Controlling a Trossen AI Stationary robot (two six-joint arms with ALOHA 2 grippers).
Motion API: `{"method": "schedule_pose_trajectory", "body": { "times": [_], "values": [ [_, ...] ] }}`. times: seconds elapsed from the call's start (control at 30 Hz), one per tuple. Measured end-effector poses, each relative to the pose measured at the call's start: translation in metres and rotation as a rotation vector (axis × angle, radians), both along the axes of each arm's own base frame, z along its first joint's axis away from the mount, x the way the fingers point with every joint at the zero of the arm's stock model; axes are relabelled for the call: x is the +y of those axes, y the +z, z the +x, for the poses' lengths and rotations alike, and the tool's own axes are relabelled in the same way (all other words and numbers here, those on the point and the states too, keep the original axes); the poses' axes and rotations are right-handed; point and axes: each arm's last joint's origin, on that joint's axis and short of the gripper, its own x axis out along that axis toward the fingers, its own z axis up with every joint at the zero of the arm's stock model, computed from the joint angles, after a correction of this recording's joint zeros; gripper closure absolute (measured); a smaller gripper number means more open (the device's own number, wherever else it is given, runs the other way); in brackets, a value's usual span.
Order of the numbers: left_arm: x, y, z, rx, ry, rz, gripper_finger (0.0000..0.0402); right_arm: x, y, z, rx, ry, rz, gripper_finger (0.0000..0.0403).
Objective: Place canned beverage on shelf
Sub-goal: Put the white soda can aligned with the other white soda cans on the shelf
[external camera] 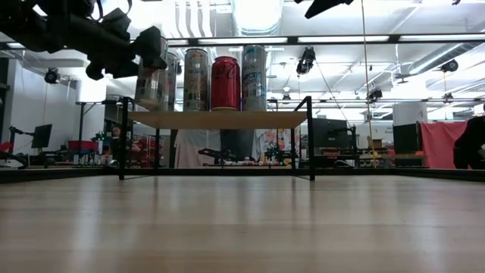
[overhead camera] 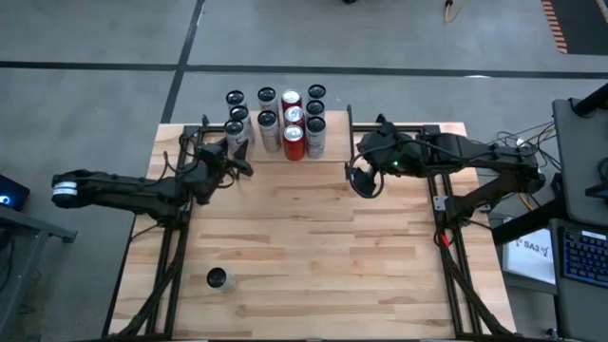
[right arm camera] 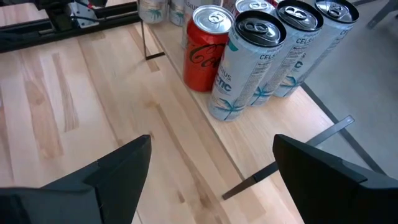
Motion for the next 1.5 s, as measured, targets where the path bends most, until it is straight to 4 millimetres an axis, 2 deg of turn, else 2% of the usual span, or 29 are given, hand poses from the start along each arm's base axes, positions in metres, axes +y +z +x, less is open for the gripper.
{"method": "schedule_pose_trajectory", "body": {
  "times": [0.5,0.73,1.23,1.5],
  "values": [
    [0.006,-0.012,0.014,0.017,0.06,-0.005,0.0168,0.0,-0.003,0.001,0.001,-0.002,0.0,0.0078],
    [0.006,-0.013,0.015,0.034,0.071,0.004,0.0131,0.0,-0.003,0.001,0.001,-0.002,0.001,0.0078],
    [0.007,-0.012,0.016,0.062,0.074,0.019,0.0122,0.0,-0.003,0.002,-0.007,-0.002,0.001,0.0077],
    [0.007,-0.009,0.015,0.043,0.095,0.02,0.0095,0.0,-0.003,0.002,-0.006,-0.003,0.001,0.0077]
  ]
}}
